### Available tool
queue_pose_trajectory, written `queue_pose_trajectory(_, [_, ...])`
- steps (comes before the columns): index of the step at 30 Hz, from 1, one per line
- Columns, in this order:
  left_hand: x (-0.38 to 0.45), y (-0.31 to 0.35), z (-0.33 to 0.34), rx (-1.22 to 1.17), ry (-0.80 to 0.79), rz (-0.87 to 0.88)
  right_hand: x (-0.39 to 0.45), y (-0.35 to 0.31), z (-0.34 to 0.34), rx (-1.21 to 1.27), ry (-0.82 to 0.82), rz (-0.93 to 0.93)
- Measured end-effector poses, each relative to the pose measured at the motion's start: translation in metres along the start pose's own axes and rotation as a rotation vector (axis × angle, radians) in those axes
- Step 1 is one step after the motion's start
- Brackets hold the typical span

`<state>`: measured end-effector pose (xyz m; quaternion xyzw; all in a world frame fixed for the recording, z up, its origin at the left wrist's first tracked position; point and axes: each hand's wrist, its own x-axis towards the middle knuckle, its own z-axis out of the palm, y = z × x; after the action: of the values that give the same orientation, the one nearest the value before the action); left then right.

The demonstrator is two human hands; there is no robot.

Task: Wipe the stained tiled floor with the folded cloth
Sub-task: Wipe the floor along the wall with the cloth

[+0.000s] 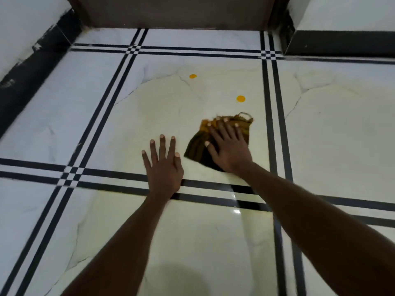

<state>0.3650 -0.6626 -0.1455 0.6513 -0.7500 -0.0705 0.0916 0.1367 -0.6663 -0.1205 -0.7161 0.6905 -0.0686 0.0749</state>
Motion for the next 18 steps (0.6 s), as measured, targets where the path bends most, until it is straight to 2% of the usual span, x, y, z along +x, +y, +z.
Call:
queue_pose_trajectory(3, [0.002,0.001,-0.019,-0.019,-0.107,-0.020,-0.025,-0.005,-0.008,0.014,-0.085,-0.095])
queue_pose_trajectory(7, [0.009,0.002,-0.022,-0.006,-0.154,-0.004,-0.029,-0.003,-0.011,0.036,-0.100,-0.045])
queue_pose_trajectory(11, [0.053,-0.010,-0.011,0.009,-0.051,0.075,-0.002,-0.005,-0.005,-0.021,-0.035,-0.002])
queue_pose_trajectory(16, [0.076,-0.013,-0.002,0.014,0.036,0.108,0.088,0.005,0.005,-0.022,0.056,0.050])
queue_pose_trajectory(18, [0.078,-0.015,-0.001,0.005,0.030,0.112,0.120,0.005,0.006,0.000,0.039,0.009])
